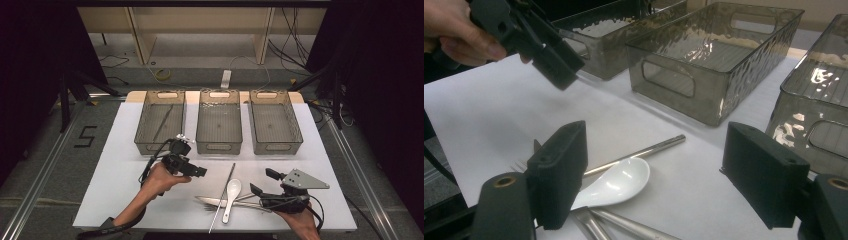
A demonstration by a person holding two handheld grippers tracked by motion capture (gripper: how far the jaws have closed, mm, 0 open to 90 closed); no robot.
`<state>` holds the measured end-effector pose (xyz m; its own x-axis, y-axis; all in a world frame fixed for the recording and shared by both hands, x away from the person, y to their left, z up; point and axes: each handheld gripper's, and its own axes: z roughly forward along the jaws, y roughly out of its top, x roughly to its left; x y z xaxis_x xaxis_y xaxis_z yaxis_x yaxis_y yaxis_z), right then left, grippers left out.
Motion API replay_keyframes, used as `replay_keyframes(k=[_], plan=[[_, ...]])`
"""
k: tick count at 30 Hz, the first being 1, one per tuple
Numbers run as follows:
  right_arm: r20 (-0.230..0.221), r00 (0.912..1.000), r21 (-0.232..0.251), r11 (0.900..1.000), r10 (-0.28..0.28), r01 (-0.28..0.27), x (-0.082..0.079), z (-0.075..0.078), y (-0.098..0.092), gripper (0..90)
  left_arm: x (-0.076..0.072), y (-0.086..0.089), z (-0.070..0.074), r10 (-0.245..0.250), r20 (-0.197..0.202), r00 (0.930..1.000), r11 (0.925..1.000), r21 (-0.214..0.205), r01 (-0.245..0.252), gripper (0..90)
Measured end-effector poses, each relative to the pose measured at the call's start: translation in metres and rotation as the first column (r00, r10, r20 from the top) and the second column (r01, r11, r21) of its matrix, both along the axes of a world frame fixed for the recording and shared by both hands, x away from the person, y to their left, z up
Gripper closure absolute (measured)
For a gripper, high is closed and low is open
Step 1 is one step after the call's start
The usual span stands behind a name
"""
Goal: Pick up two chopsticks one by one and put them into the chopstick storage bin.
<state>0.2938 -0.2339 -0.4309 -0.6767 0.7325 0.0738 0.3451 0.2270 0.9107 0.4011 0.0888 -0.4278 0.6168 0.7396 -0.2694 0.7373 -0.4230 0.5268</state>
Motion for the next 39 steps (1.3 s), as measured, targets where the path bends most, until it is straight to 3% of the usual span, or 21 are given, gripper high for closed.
replay_keyframes(k=[2,5,7,21,28,39], plan=[[0.0,1.0,0.007,1.0,-0.001,0.001,0.0,0.0,0.0,26.9,-0.003,-0.004,-0.002,-0.018,-0.005,0.9998,0.9998,0.008,0.018,18.0],[-0.001,1.0,0.001,1.0,0.001,-0.001,0.0,0.0,0.0,26.9,-0.006,-0.011,-0.004,-0.032,-0.023,0.9992,0.9994,-0.014,0.032,18.0],[-0.001,1.0,0.001,1.0,0.002,-0.002,0.0,0.0,0.0,26.9,-0.009,-0.016,-0.006,-0.045,-0.014,0.9989,0.9989,0.012,0.045,18.0],[-0.007,1.0,-0.001,1.0,0.004,-0.004,0.0,-0.001,0.001,26.8,-0.025,-0.049,-0.016,-0.125,-0.035,0.9915,0.9914,0.035,0.126,21.4],[-0.007,0.9999,-0.002,1.0,0.01,-0.01,0.0,0.0,0.002,26.8,-0.033,-0.067,-0.025,-0.177,-0.052,0.9829,0.9828,0.046,0.179,28.7],[-0.009,0.9998,-0.005,0.9998,0.017,-0.017,0.0,-0.001,0.003,26.8,-0.03,-0.075,-0.034,-0.183,-0.064,0.9811,0.9799,0.069,0.187,44.9]])
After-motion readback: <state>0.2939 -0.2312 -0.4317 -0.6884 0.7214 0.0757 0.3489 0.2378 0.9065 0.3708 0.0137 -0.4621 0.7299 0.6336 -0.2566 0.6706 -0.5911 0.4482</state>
